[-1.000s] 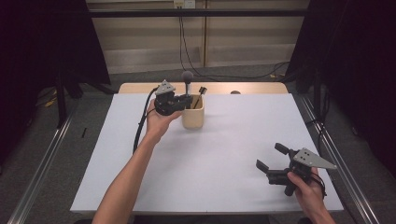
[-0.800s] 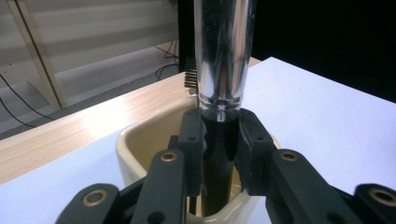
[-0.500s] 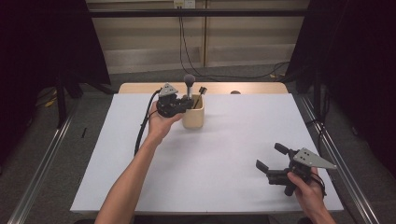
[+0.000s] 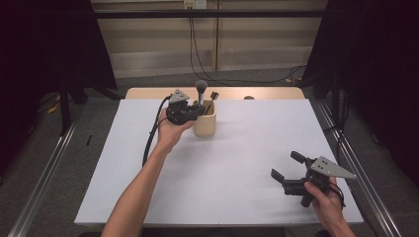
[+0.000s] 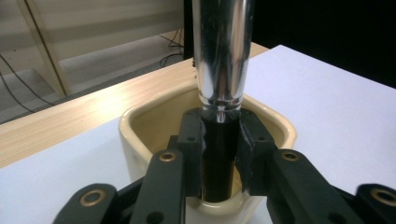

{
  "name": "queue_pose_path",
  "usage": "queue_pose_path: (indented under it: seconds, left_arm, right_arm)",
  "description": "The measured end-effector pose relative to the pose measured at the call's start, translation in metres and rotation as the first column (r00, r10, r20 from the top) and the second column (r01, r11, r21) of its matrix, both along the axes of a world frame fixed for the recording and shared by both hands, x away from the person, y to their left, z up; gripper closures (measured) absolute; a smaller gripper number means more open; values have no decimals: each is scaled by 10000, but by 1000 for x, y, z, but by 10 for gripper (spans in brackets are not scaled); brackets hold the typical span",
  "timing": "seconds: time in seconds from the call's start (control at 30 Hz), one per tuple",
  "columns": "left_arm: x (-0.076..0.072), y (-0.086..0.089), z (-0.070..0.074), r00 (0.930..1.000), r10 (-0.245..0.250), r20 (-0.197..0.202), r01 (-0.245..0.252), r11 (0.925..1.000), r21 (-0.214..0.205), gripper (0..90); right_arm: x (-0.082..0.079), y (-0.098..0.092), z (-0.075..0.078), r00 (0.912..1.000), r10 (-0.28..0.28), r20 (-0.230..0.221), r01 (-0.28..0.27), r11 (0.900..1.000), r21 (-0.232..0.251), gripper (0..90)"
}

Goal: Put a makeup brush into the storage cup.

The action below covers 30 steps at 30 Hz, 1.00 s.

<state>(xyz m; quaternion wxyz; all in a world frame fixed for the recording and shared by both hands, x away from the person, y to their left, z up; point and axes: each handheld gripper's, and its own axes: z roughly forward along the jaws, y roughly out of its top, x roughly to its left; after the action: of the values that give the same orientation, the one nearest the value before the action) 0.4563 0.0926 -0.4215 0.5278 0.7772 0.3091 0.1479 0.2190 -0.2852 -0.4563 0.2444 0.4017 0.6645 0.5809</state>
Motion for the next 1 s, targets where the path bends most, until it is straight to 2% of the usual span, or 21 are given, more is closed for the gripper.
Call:
queue_pose_path:
  seconds: [0.07, 0.17, 0.33, 0.5, 0.73, 0.9, 1.0]
  left_arm:
    - [-1, -1, 0, 9999, -83, 86, 82, 9998, 186, 687]
    - [-2, 0, -1, 10000, -36, 78, 36, 10000, 19, 670]
    - [-4, 2, 0, 9998, 140, 171, -139, 9999, -35, 549]
    - [-5, 5, 1, 9994, 208, 260, -203, 9996, -200, 488]
    - [-6, 5, 3, 9992, 218, 336, -205, 9991, -378, 356]
    - [-6, 6, 5, 9989, 250, 402, -237, 9992, -327, 296]
    - [-8, 6, 7, 9985, 367, 395, -357, 9990, -252, 221]
  right_arm:
    - [0, 0, 0, 10000, -10, -23, 10, 10000, 10, 0]
    - [0, 0, 0, 10000, 15, -14, -15, 10000, -20, 0]
    - [0, 1, 0, 10000, 47, -32, -47, 10000, -5, 0]
    - [1, 1, -1, 10000, 51, -46, -52, 10000, -11, 0]
    - [1, -1, -2, 10000, -41, -33, 41, 10000, -32, 0]
    - [3, -2, -3, 9999, -85, -65, 84, 10000, -27, 0]
    - [4, -1, -3, 9999, -92, -94, 92, 10000, -8, 0]
